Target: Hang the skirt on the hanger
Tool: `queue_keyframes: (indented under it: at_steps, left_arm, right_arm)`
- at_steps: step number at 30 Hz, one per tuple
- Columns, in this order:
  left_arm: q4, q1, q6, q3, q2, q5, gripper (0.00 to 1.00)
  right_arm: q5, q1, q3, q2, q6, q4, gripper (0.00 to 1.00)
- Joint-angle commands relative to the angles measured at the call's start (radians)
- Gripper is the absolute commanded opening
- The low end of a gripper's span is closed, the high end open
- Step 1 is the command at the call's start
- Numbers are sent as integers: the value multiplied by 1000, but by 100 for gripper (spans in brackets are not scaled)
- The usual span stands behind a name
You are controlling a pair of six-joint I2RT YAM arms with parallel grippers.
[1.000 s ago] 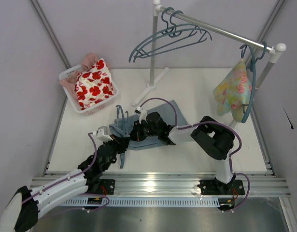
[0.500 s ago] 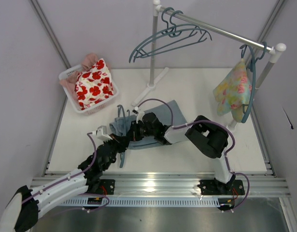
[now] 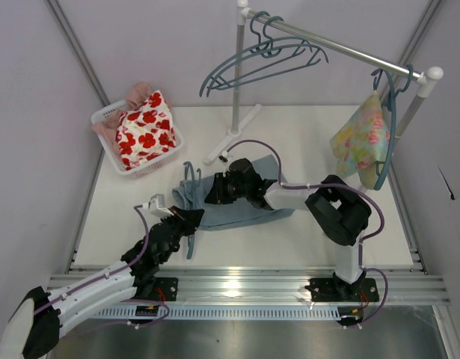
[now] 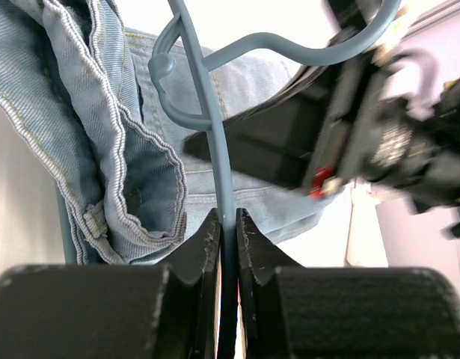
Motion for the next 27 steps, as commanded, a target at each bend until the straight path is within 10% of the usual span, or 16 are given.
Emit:
queue_keyframes:
  at_steps: [1,11,27]
  left_arm:
    - [43,2,34,-97,5,6,0]
    - [174,-1,54,-83,184,38,0]
    - [244,-13,57,-65,235,49,0]
  right_arm:
    - [85,1,96,-93,-72,-193,25]
    - [-40,13,75,-191,-76,-166,62]
    - [109,88,81,-105,-53,-182,63]
